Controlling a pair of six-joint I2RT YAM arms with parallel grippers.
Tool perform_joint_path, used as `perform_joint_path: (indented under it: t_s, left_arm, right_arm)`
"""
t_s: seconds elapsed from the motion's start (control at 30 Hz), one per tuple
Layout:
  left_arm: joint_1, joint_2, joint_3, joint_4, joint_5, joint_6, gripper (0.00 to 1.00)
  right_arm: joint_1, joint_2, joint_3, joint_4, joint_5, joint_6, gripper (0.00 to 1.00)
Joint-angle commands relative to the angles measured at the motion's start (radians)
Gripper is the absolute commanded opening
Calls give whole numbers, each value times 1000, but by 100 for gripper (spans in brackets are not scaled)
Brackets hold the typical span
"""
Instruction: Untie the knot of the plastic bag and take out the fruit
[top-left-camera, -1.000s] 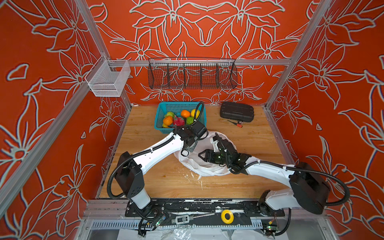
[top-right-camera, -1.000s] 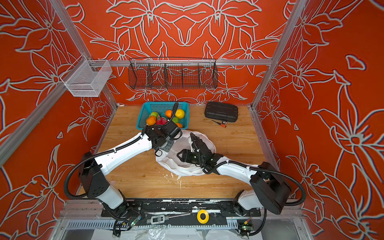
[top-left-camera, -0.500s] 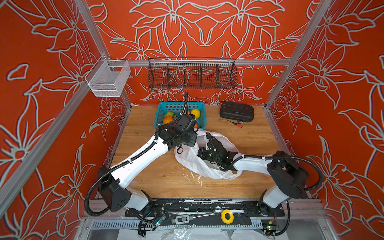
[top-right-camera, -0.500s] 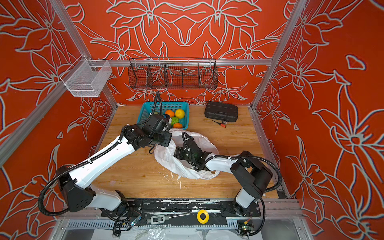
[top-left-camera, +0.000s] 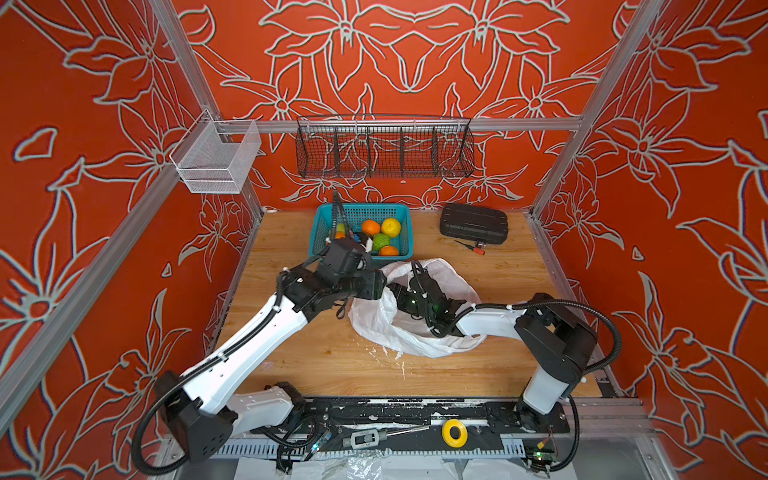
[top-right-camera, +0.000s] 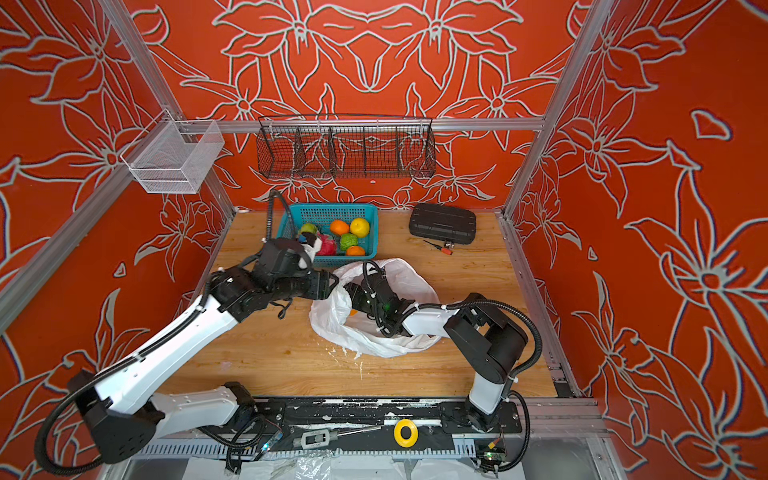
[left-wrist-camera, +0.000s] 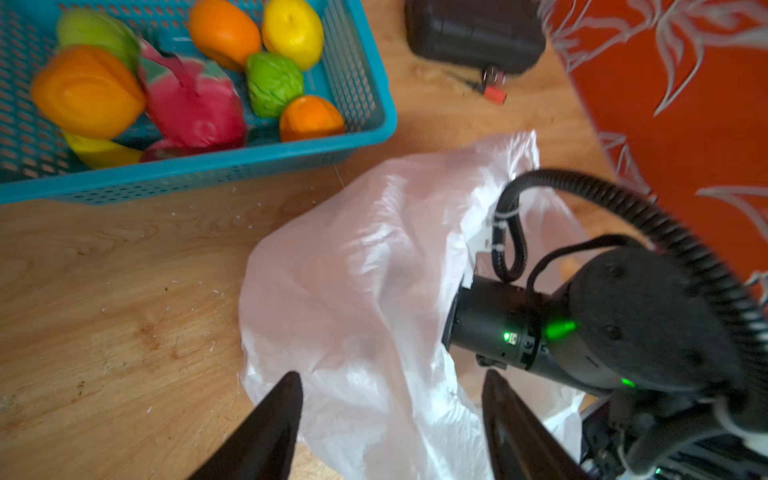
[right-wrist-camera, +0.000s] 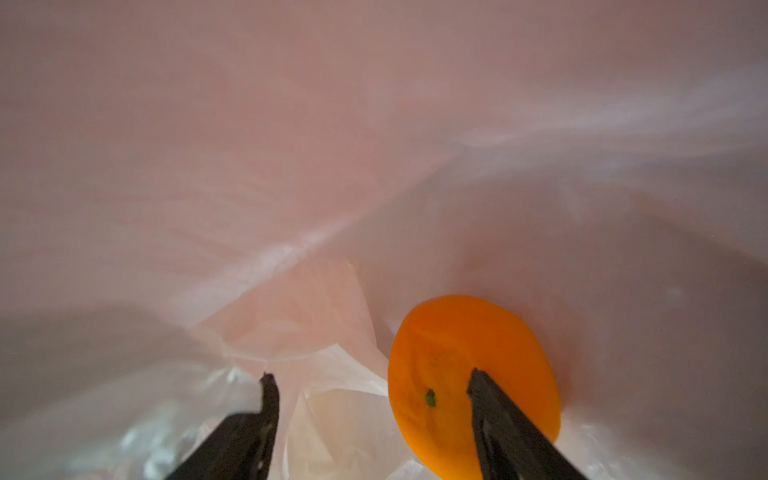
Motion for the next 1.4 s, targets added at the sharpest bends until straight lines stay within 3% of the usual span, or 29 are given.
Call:
perform_joint_path:
  t_s: [0.0, 0.17, 0.27, 0.5, 0.7, 0.8, 1.17, 1.37]
  left_arm:
    - [87, -74, -76, 75, 51, -71, 69]
    - [278, -73, -158, 82, 204, -118, 69]
    - [344, -25, -205, 107, 274, -122, 69]
    - [391, 146, -277, 217, 389, -124, 70]
    - [391, 344, -229, 231, 489, -98, 70]
    - [391, 414, -235, 274, 529, -110, 64]
    - [391, 498, -299, 300, 499, -90, 21]
    - [391, 519, -368, 341, 489, -82, 17]
  right_arm:
    - [-9, 16, 27, -31, 18, 3, 74]
    - [-13, 15, 29, -54, 17, -6, 74]
    - [-15, 22, 32, -57, 7, -6, 75]
    - [-23, 40, 52, -67, -14, -8, 76]
    - [-23, 63, 65, -73, -36, -4, 79]
    - [-24, 79, 75, -74, -44, -3, 81]
    - [-18, 217, 189, -154, -55, -49, 85]
    - [-1, 263, 221, -179, -35, -97, 87]
